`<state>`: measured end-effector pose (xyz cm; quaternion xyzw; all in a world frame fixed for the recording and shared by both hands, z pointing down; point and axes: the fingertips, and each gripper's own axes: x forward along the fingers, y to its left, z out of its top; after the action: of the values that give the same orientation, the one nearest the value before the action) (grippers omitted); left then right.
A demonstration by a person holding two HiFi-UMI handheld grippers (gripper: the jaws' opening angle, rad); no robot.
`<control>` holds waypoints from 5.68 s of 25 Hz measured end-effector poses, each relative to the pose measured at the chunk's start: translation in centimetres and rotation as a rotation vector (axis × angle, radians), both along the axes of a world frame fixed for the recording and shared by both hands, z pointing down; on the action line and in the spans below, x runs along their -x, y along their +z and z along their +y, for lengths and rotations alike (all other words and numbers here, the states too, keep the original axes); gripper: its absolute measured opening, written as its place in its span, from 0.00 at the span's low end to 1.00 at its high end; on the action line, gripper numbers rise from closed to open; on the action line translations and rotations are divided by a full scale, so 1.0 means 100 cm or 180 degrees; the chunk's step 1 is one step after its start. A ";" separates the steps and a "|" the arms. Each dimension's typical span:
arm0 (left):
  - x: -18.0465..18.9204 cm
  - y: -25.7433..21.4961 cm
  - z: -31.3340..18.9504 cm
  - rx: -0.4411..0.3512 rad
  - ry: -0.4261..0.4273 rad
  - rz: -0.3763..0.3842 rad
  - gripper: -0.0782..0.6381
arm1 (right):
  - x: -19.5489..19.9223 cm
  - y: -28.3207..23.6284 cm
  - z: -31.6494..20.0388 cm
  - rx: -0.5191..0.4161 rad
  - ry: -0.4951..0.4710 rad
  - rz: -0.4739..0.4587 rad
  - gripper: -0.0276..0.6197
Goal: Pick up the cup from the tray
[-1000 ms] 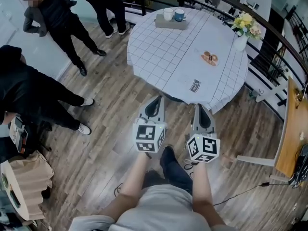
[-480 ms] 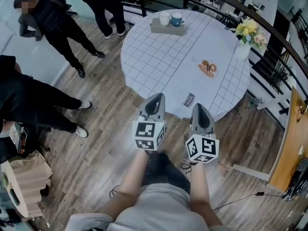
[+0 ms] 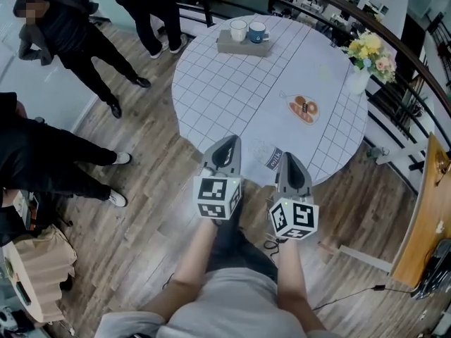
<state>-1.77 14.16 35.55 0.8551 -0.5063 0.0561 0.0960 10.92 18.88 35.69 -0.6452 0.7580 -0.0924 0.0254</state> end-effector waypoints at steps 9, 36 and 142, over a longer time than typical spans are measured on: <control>0.002 0.007 -0.078 0.0032 0.0022 0.0067 0.12 | -0.009 0.006 -0.076 0.0057 0.0081 0.0066 0.05; 0.023 0.037 -0.335 0.0333 0.0152 0.0088 0.12 | 0.000 0.009 -0.348 0.0157 -0.0122 0.0258 0.05; 0.016 0.136 -0.383 0.0993 -0.0156 -0.0258 0.12 | -0.044 0.095 -0.570 0.0076 -0.1296 0.0509 0.13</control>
<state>-3.39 -24.15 49.20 0.8143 -0.5156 0.1663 0.2084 15.29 -38.16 45.18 -0.4844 0.8711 -0.0530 -0.0617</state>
